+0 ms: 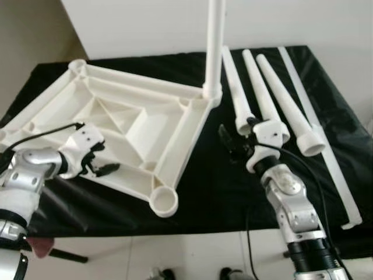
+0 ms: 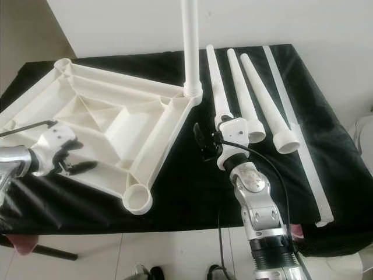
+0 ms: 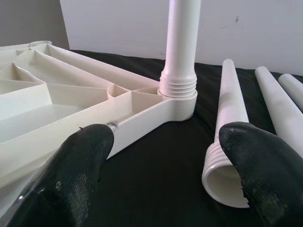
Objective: Building children table
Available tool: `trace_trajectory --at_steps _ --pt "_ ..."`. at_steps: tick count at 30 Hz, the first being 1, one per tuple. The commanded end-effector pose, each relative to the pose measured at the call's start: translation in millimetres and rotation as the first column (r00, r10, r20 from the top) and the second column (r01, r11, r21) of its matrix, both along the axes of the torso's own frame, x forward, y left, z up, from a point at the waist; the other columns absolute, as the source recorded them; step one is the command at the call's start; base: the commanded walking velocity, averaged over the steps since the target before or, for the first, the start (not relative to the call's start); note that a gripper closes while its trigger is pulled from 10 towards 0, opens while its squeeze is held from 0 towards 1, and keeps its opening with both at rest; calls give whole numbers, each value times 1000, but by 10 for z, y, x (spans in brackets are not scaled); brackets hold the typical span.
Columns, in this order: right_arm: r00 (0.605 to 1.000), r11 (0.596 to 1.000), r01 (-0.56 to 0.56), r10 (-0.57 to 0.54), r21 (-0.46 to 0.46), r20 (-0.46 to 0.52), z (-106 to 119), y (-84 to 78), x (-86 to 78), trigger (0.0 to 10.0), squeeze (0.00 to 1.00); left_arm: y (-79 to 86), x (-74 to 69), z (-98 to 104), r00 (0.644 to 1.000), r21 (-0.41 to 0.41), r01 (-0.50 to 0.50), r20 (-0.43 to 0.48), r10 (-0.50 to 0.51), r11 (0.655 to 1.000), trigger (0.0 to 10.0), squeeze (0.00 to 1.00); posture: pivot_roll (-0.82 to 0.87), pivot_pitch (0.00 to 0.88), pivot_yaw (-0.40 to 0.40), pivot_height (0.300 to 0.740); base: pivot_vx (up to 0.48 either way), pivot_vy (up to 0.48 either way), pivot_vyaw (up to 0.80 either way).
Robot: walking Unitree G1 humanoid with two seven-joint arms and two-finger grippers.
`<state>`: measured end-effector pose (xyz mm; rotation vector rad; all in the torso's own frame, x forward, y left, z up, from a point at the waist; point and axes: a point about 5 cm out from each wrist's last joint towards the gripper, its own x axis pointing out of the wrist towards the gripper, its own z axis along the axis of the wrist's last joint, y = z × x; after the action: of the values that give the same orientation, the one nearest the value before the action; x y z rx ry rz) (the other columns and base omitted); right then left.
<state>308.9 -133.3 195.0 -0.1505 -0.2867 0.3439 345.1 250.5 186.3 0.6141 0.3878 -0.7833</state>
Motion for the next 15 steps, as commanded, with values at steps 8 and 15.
trace_trajectory --at_steps 8,15 --pt "1000 1000 -16 15 -17 -16 -29 -12 -37 10000 0 -66 -86 -282 970 28 161 -191 -153 987 10000 0 -129 176 85 740 0 0 0" --pt "999 999 -30 30 -30 -16 -29 -5 -43 10000 0 -112 -71 -301 958 96 225 -202 -202 970 10000 0 -133 173 84 740 0 0 0"
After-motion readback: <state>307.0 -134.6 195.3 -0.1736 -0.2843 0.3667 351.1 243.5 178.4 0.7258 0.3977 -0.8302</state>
